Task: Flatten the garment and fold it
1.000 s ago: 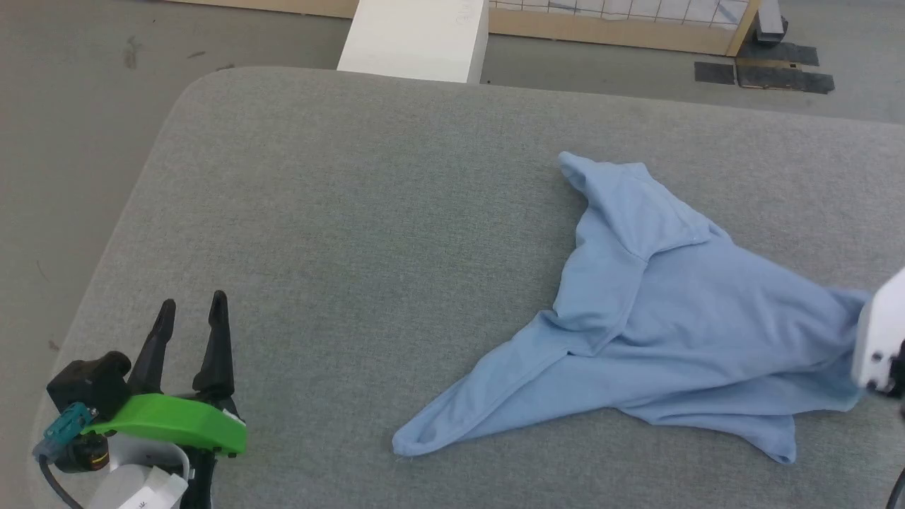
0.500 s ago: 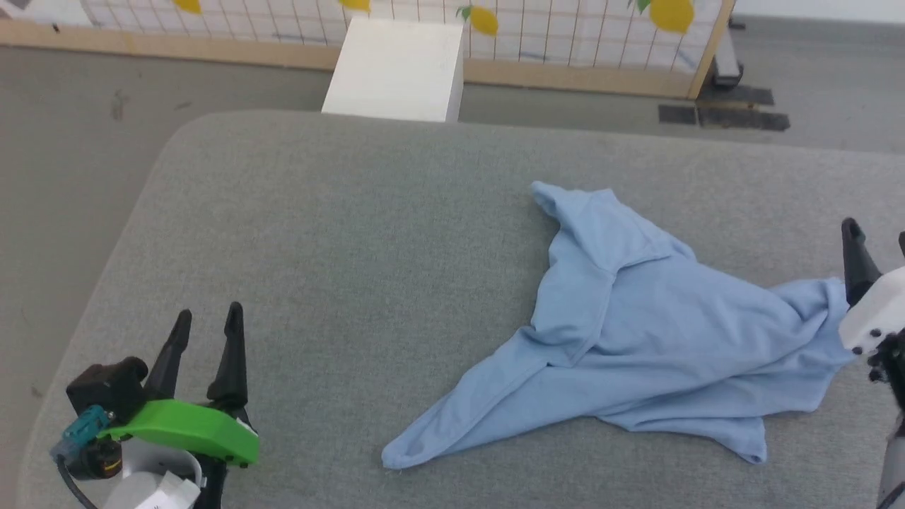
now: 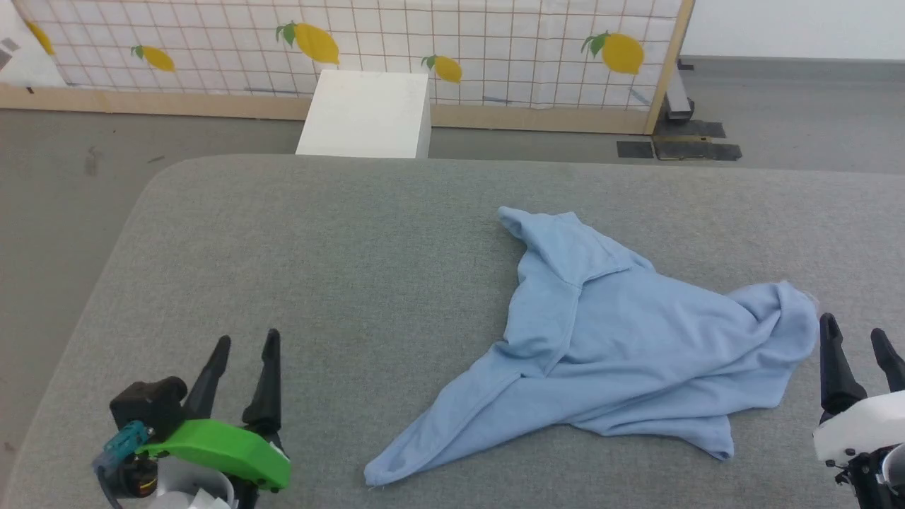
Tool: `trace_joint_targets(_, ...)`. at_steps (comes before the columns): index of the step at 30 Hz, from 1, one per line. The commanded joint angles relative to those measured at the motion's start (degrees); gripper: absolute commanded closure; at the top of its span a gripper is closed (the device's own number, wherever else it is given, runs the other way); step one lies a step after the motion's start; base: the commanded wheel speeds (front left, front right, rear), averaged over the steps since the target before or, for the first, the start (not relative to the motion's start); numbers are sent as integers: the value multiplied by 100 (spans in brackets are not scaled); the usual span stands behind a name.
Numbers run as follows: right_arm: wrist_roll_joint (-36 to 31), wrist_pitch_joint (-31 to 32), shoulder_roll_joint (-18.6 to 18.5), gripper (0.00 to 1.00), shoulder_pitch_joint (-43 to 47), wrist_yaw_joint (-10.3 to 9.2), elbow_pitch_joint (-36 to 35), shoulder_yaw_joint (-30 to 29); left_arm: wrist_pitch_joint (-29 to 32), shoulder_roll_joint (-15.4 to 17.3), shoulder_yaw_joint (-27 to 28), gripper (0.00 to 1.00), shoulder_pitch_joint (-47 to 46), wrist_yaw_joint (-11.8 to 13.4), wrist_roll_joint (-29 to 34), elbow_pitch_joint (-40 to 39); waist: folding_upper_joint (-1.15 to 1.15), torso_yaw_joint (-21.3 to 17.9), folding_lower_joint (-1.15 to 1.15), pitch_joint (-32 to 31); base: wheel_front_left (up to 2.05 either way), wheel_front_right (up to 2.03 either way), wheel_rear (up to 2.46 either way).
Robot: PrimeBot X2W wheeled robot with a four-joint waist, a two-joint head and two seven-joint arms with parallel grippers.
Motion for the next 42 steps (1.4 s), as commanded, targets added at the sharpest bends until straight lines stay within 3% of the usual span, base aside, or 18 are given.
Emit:
trace_joint_targets(1, 47, -59, 2, 0, 50, -8, 14, 28, 23, -46, -44, 0, 2, -21, 54, -22, 24, -53, 0, -17, 0, 0, 0)
trace_joint_targets(6, 12, -62, 2, 0, 18, -8, 5, 69, 358, -147, -403, 0, -530, -215, 79, -38, 24, -166, 0, 75, 0, 0, 0)
trace_joint_targets(10, -18, -46, 2, 0, -129, -8, -47, 100, 1082, -343, -883, 0, -1420, -396, 25, 109, 24, -274, 0, 283, 0, 0, 0)
trace_joint_targets(17, 21, -100, 2, 0, -372, -8, 4, 258, 3251, -660, -1965, 0, -3043, -585, -207, 880, 24, -643, 0, 775, 0, 0, 0)
trace_joint_targets(23, 121, -293, 2, 0, -486, -8, 167, 404, 4838, -561, -2559, 0, -3730, -602, -150, 1446, 24, -1072, 0, 1229, 0, 0, 0)
trace_joint_targets(30, 203, -585, 3, 0, -483, -8, 350, 445, 5491, -280, -2836, 0, -3862, -573, 32, 1741, 24, -1350, 0, 1579, 0, 0, 0)
trace_joint_targets(34, 223, -695, 3, 0, -494, -8, 437, 435, 5635, -279, -2896, 0, -3729, -587, -128, 1766, 24, -1352, 0, 1639, 0, 0, 0)
trace_joint_targets(35, 228, -716, 3, 0, -502, -8, 459, 428, 5623, -290, -2913, 53, -3706, -593, -166, 1740, 24, -1331, 0, 1648, 0, 0, 0)
trace_joint_targets(37, 227, -744, 3, 0, -534, -8, 503, 430, 5655, -304, -2989, 100, -3658, -604, -231, 1719, 24, -1290, 0, 1654, 0, 0, 0)
trace_joint_targets(42, 198, -765, 3, 0, -632, -8, 609, 487, 5519, -343, -3078, 100, -3609, -623, -427, 1632, 24, -1165, 0, 1616, 0, 0, 0)
